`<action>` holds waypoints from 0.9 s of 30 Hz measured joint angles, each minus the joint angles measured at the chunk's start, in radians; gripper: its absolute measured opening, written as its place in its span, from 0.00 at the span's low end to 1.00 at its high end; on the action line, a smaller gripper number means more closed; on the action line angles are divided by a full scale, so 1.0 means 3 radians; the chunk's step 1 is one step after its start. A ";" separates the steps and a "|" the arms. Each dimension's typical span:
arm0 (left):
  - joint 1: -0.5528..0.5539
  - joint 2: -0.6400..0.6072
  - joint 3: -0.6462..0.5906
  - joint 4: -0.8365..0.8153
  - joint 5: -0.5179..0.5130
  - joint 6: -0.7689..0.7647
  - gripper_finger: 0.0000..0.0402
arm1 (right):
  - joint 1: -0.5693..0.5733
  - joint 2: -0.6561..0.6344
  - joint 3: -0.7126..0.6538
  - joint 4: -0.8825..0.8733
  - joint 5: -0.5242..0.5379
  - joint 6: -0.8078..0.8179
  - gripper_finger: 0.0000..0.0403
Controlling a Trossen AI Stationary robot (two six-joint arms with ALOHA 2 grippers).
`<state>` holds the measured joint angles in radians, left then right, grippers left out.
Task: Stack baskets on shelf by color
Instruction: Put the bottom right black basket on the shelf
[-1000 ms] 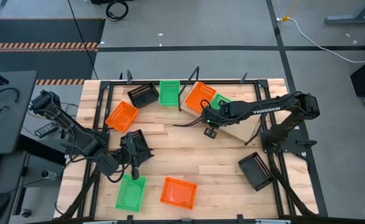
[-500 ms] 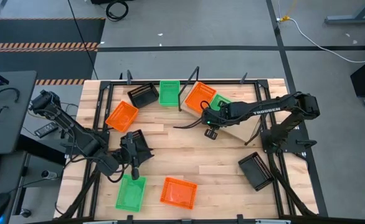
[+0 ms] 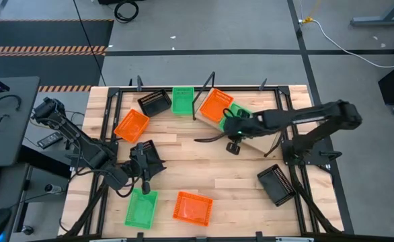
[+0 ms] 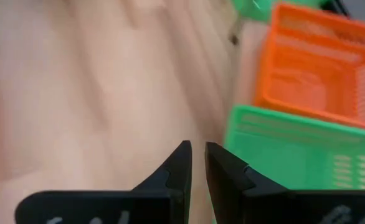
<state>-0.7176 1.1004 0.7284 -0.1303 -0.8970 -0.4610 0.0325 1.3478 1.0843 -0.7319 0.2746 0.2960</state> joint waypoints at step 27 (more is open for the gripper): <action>0.0000 0.0000 0.0000 -0.0016 0.0013 -0.0088 0.29 | 0.1770 -0.0153 0.0000 -0.1564 -0.1162 0.1995 0.15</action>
<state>-0.7175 1.1004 0.7284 -0.1350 -0.8932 -0.4875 0.5636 1.3019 1.0843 -1.2009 -0.0739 0.8946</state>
